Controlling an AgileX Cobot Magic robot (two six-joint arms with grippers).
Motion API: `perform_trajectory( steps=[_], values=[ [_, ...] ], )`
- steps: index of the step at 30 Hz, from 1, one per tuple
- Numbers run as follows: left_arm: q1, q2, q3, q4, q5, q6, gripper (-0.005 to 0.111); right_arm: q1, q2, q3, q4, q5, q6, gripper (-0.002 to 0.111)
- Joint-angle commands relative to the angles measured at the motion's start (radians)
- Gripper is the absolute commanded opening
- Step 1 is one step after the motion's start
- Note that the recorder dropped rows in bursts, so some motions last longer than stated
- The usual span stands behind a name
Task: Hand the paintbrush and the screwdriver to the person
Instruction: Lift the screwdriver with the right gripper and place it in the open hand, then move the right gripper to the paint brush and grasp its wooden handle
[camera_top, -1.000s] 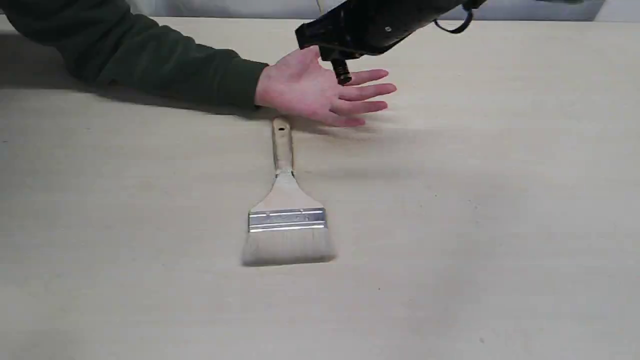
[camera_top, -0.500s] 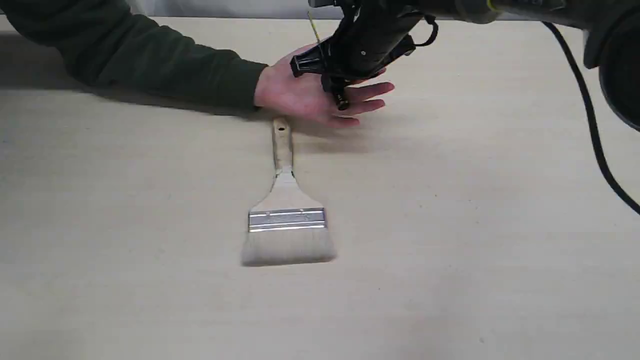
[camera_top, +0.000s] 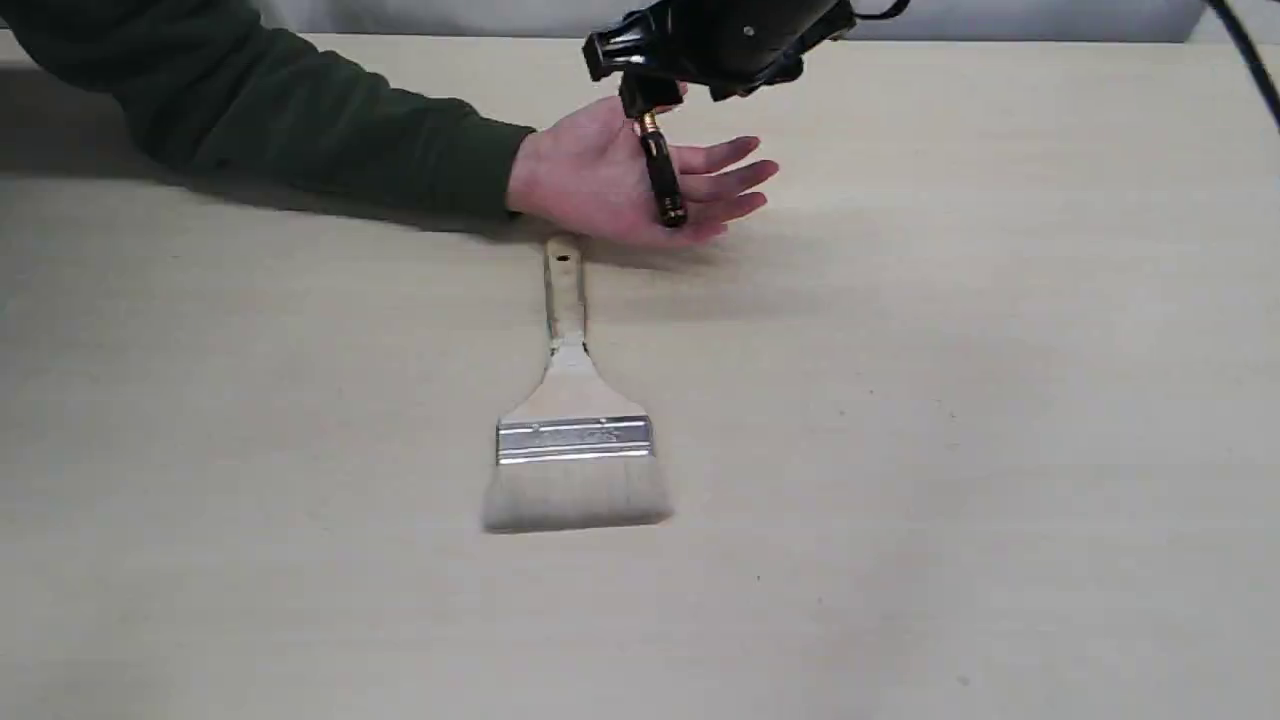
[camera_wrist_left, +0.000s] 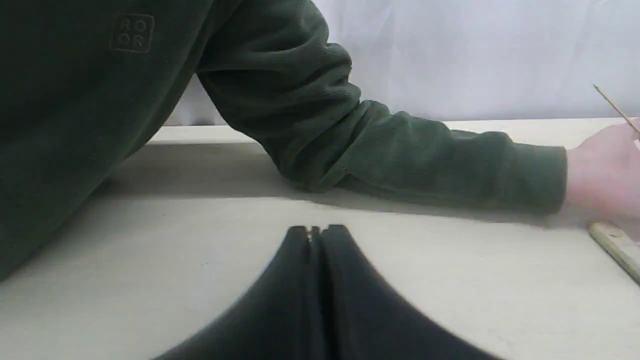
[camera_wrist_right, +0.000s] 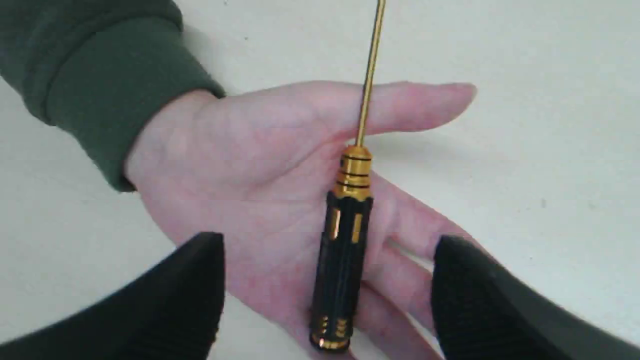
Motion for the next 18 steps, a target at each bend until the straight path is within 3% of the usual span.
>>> perform_trajectory(
  steps=[1,11,18],
  values=[
    [-0.002,-0.002,0.002,-0.004,-0.001,-0.002,0.0,0.007,-0.07,0.059,0.004,0.004,-0.019,0.062],
    [-0.002,-0.002,0.002,-0.004,-0.003,-0.002,0.0,0.099,-0.23,0.332,0.163,0.001,-0.146,0.062],
    [-0.002,-0.002,0.002,-0.004,-0.003,-0.002,0.0,0.179,-0.234,0.404,0.157,-0.042,-0.137,0.062]
  ],
)
